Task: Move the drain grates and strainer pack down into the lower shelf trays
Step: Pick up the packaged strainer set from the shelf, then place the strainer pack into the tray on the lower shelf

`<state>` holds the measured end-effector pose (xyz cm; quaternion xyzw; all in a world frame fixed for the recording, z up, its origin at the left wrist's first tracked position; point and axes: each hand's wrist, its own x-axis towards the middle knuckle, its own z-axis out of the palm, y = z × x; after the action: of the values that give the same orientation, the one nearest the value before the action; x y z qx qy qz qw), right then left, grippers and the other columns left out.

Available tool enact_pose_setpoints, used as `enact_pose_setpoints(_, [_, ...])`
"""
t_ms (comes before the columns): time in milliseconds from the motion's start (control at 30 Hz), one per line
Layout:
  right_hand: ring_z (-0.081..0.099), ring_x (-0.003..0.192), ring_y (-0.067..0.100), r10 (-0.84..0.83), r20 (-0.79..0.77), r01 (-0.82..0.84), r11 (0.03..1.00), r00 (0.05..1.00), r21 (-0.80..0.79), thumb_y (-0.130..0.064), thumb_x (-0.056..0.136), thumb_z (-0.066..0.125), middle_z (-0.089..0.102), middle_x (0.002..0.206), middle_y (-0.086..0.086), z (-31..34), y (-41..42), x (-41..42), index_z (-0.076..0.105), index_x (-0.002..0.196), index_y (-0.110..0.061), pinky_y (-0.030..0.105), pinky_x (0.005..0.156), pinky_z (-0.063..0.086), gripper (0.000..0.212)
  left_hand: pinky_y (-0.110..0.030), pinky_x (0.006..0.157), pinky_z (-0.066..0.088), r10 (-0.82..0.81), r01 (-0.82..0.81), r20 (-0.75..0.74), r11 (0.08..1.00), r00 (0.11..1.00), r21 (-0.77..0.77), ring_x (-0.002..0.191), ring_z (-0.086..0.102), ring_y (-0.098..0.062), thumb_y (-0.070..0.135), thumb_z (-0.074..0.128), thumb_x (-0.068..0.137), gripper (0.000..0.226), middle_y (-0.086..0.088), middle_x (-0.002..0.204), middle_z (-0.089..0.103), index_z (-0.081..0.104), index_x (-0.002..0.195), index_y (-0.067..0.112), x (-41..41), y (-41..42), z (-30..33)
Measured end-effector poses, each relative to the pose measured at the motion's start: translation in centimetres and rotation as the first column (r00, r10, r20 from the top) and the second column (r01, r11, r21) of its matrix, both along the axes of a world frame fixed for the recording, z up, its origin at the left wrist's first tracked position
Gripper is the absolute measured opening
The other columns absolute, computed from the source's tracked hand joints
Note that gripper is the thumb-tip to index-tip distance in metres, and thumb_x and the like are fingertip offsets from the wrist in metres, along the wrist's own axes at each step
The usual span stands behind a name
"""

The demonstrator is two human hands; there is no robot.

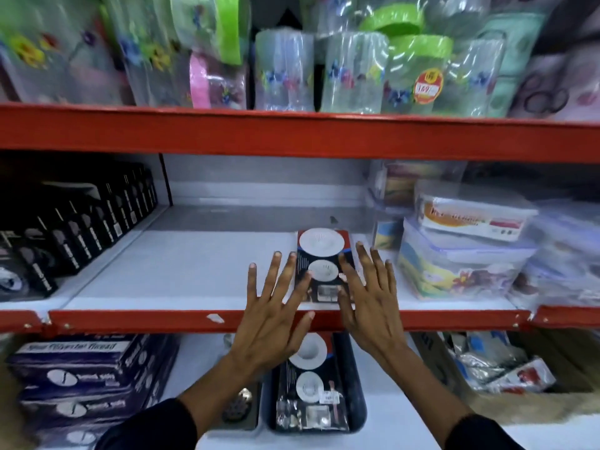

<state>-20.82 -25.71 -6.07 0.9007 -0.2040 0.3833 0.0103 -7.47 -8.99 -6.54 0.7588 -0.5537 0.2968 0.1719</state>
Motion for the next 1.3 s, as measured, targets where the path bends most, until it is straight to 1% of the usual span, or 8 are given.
enact_pose_setpoints(133, [0.014,0.152,0.042,-0.151,-0.280,0.225,0.941,0.948,0.254,-0.051,0.100,0.030,0.016,0.164,0.023,1.2,-1.0,1.6,0.023,0.156,-0.025,0.055,0.123,0.010,0.062,-0.063,0.122,-0.001,0.179,-0.131,-0.267,0.973,0.947,0.187,0.154,-0.007,-0.037,0.062,0.013,0.097,0.070,-0.020,0.165,0.009,0.013,0.156,0.025,1.2,-2.7,1.4])
enact_pose_setpoints(267, [0.060,0.116,0.039,-0.061,-0.321,0.217,0.850,0.945,0.480,-0.039,0.097,0.049,0.067,0.122,0.019,2.1,-2.0,2.2,0.047,0.138,-0.015,0.043,0.101,0.046,0.047,-0.064,0.119,0.015,0.290,-0.110,-0.537,0.933,0.792,0.343,0.144,0.029,-0.046,0.055,0.024,0.098,0.059,-0.021,0.140,0.056,0.042,0.140,0.018,2.3,-5.0,2.7])
enact_pose_setpoints(433, [0.067,0.093,0.027,-0.053,-0.097,0.107,0.691,0.994,0.715,-0.020,0.089,0.065,0.075,0.109,0.012,3.4,-2.7,1.8,0.067,0.111,-0.011,0.025,0.073,0.044,0.023,-0.032,0.090,0.054,0.081,-0.127,-0.821,0.992,0.565,0.011,0.100,0.070,-0.031,0.032,0.059,0.093,0.031,-0.013,0.107,0.075,0.064,0.111,0.008,2.7,-5.4,3.9])
enact_pose_setpoints(500, [0.064,0.089,0.021,-0.106,0.043,0.024,0.562,0.993,0.827,-0.017,0.087,0.071,0.073,0.114,0.011,3.7,-3.4,1.4,0.063,0.122,-0.010,0.025,0.075,0.045,0.037,-0.029,0.090,0.055,-0.022,-0.188,-0.936,0.978,0.351,-0.094,0.099,0.072,-0.028,0.022,0.070,0.088,0.035,-0.013,0.112,0.074,0.064,0.118,0.004,3.4,-5.2,4.5])
enact_pose_setpoints(600, [0.073,0.082,0.020,-0.106,0.291,-0.269,0.177,0.951,0.947,-0.008,0.086,0.074,0.071,0.109,0.012,4.0,-4.0,0.3,0.050,0.135,-0.003,0.032,0.069,0.059,0.054,-0.028,0.067,0.053,-0.142,-0.180,-0.989,0.972,0.043,-0.147,0.085,0.069,-0.024,0.012,0.077,0.081,0.040,-0.018,0.107,0.072,0.063,0.116,0.000,4.1,-4.0,5.6])
enact_pose_setpoints(733, [0.075,0.096,0.026,0.092,0.358,-0.349,-0.098,0.929,0.932,-0.011,0.071,0.082,0.077,0.109,0.013,4.6,-3.3,-3.0,0.063,0.126,-0.007,0.048,0.096,0.056,0.058,-0.025,0.059,0.046,-0.158,0.000,-0.977,0.987,-0.144,-0.159,0.062,0.066,-0.012,0.002,0.076,0.078,0.025,-0.008,0.084,0.076,0.071,0.103,0.005,3.3,-0.2,7.2])
enact_pose_setpoints(1033, [0.061,0.095,0.027,0.314,0.224,-0.175,-0.178,0.923,0.968,0.012,0.081,0.069,0.062,0.088,0.006,-0.6,-0.7,-7.4,0.065,0.081,-0.019,0.059,0.106,0.045,0.031,-0.030,0.058,0.061,0.082,0.126,-0.994,0.989,-0.069,0.072,0.075,0.068,-0.030,-0.010,0.083,0.065,0.042,-0.021,0.087,0.072,0.063,0.102,-0.010,1.0,4.8,2.8])
enact_pose_setpoints(1300, [0.063,0.095,0.030,0.311,0.054,0.014,-0.211,0.949,0.977,0.009,0.080,0.073,0.062,0.087,0.013,-8.5,1.0,-8.9,0.063,0.065,-0.019,0.050,0.099,0.053,0.033,-0.024,0.052,0.055,0.201,0.133,-0.979,0.970,0.020,0.202,0.054,0.067,-0.012,-0.008,0.087,0.059,0.031,-0.007,0.063,0.072,0.067,0.082,-0.013,-0.7,5.2,-6.3])
